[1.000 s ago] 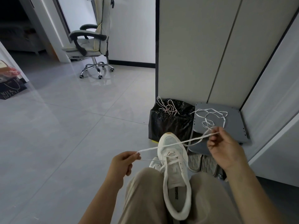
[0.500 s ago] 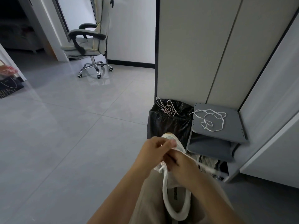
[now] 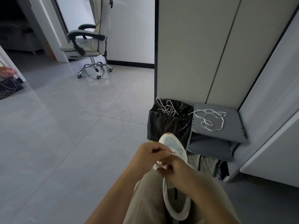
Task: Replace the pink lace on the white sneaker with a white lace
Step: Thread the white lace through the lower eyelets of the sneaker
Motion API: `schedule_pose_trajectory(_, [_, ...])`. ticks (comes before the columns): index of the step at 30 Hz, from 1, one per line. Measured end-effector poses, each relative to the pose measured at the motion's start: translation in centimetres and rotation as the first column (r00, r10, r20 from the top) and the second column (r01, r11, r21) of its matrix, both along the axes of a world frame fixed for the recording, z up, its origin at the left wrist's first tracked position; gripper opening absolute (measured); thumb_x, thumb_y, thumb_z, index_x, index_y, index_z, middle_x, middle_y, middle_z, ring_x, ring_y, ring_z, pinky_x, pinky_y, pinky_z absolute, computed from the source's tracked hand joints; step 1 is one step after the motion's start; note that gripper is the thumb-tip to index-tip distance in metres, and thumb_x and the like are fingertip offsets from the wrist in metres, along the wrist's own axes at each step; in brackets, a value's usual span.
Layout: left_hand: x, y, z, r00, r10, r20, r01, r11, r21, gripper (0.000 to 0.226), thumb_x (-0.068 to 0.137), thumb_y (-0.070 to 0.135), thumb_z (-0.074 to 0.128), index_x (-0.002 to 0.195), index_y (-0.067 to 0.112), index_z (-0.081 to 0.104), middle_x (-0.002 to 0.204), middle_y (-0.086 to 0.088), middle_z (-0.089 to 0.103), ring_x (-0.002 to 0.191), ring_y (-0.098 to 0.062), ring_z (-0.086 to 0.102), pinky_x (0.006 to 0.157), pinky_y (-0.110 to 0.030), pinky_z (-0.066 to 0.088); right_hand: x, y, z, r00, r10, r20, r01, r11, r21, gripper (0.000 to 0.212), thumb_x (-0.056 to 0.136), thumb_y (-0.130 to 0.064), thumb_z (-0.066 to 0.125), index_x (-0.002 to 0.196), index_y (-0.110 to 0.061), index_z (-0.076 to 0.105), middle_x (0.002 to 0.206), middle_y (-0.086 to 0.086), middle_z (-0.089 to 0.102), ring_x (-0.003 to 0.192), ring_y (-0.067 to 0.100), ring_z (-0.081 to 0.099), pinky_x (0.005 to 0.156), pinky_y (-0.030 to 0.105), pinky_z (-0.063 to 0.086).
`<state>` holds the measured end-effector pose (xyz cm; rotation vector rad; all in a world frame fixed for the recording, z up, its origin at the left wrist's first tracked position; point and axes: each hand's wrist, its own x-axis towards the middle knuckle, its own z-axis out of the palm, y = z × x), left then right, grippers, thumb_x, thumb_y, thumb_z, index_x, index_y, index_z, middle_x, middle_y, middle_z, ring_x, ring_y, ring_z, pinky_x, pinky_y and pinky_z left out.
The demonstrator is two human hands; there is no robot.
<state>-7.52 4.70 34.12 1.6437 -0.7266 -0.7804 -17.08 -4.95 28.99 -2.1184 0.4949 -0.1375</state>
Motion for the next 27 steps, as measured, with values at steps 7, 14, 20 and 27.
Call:
schedule_pose_trajectory(7, [1.5, 1.8, -1.5, 0.994, 0.068, -0.081, -0.065, 0.997, 0.039, 0.016, 0.083, -0.005, 0.061, 0.078, 0.008, 0.069, 0.062, 0.003, 0.062, 0.053, -0.007, 0.051, 0.058, -0.02, 0.043, -2.3, -1.9, 2.6, 0.849, -0.459, 0.26, 0.166, 0.7, 0.694, 0.008, 0.083, -0.003, 0.06, 0.09, -0.001, 0.063, 0.062, 0.002, 0.061, 0.053, 0.009, 0.052, 0.048, 0.017, 0.044])
schedule_pose_trajectory(14, [0.3, 0.6, -1.3, 0.989, -0.055, 0.137, 0.041, 0.994, 0.106, 0.024, 0.082, 0.012, 0.068, 0.093, 0.031, 0.057, 0.091, 0.006, 0.066, 0.083, -0.008, 0.064, 0.082, -0.025, 0.053, -1.5, -1.2, 3.0, 0.905, -0.337, 0.259, 0.2, 0.875, 0.44, 0.013, 0.088, -0.006, 0.057, 0.08, -0.006, 0.068, 0.058, -0.001, 0.065, 0.051, 0.004, 0.057, 0.05, 0.015, 0.046])
schedule_pose_trajectory(20, [-0.6, -1.6, -1.6, 0.991, 0.103, 0.085, -0.11, 0.99, 0.09, 0.015, 0.082, 0.012, 0.069, 0.071, 0.02, 0.063, 0.064, 0.006, 0.061, 0.057, -0.004, 0.053, 0.059, -0.017, 0.042, -1.5, -1.8, 2.8, 0.912, -0.319, 0.257, 0.277, 0.943, 0.185, 0.018, 0.087, -0.017, 0.062, 0.07, -0.024, 0.064, 0.062, -0.014, 0.065, 0.054, -0.001, 0.057, 0.054, 0.009, 0.042])
schedule_pose_trajectory(27, [-0.9, -1.8, -2.4, 0.994, 0.113, -0.001, -0.111, 0.983, 0.146, 0.012, 0.079, 0.016, 0.072, 0.07, 0.023, 0.068, 0.068, 0.007, 0.066, 0.066, -0.004, 0.06, 0.064, -0.012, 0.044, -2.3, -3.2, 1.9, 0.937, -0.296, 0.188, 0.253, 0.942, 0.222, 0.02, 0.09, -0.014, 0.057, 0.073, -0.017, 0.067, 0.057, -0.006, 0.062, 0.052, -0.002, 0.054, 0.052, 0.009, 0.041])
